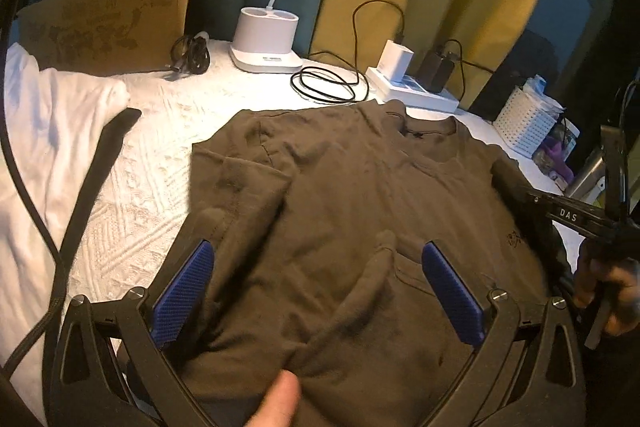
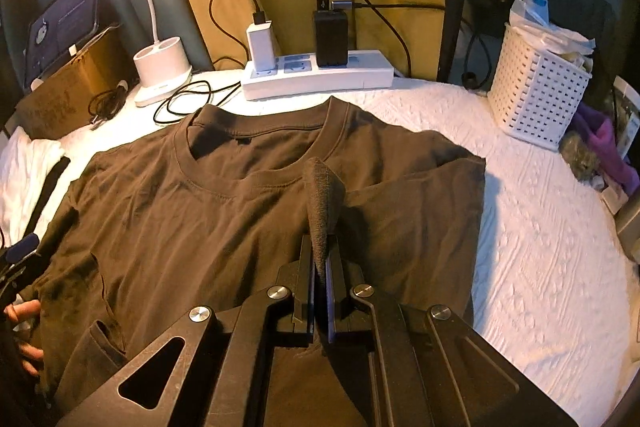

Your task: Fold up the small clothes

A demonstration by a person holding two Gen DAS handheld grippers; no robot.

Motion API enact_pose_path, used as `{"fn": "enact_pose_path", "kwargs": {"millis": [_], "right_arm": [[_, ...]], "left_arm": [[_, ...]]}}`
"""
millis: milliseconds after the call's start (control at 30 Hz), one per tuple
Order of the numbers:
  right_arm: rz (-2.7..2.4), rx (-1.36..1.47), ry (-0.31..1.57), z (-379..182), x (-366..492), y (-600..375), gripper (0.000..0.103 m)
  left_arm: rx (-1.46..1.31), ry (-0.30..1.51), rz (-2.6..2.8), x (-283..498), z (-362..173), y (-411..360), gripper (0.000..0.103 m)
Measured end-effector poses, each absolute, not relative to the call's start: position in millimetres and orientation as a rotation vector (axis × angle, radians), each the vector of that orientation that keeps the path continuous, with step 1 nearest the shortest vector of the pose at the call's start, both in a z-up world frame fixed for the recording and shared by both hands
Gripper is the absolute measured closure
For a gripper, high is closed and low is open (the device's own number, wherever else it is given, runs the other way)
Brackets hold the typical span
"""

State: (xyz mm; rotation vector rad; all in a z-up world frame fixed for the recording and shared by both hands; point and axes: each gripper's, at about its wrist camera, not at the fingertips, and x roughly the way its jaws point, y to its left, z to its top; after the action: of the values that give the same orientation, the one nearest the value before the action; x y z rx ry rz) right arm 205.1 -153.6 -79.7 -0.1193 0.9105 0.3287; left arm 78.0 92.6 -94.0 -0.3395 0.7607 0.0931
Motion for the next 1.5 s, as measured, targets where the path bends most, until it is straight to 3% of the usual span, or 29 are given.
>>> {"fn": "enact_pose_path", "kwargs": {"millis": [1000,1233,1400,1433,1500], "right_arm": [[0.267,-0.161,0.984,-97.7,203.9,-162.7,0.098],[0.231,-0.192,0.972,-95.0,200.6,-166.6,0.097],[0.335,-0.157,1.000,-98.5,190.9,-152.8,0.096],[0.339,-0.164,1.002,-100.3,188.0,-149.3,0.093],[0.347,-0.172,1.011,-104.2,182.3,-145.0,0.065]], "left_arm": [[-0.229,0.846,0.076,80.0,-103.8,89.3,0.000],[-0.271,0.798,0.115,32.5,-65.7,107.8,0.000],[-0.259,0.849,0.129,-0.3,-67.3,117.2,0.000],[-0.255,0.867,0.129,-5.0,-71.7,116.7,0.000],[-0.259,0.898,0.118,-12.8,-80.1,115.7,0.000]]}}
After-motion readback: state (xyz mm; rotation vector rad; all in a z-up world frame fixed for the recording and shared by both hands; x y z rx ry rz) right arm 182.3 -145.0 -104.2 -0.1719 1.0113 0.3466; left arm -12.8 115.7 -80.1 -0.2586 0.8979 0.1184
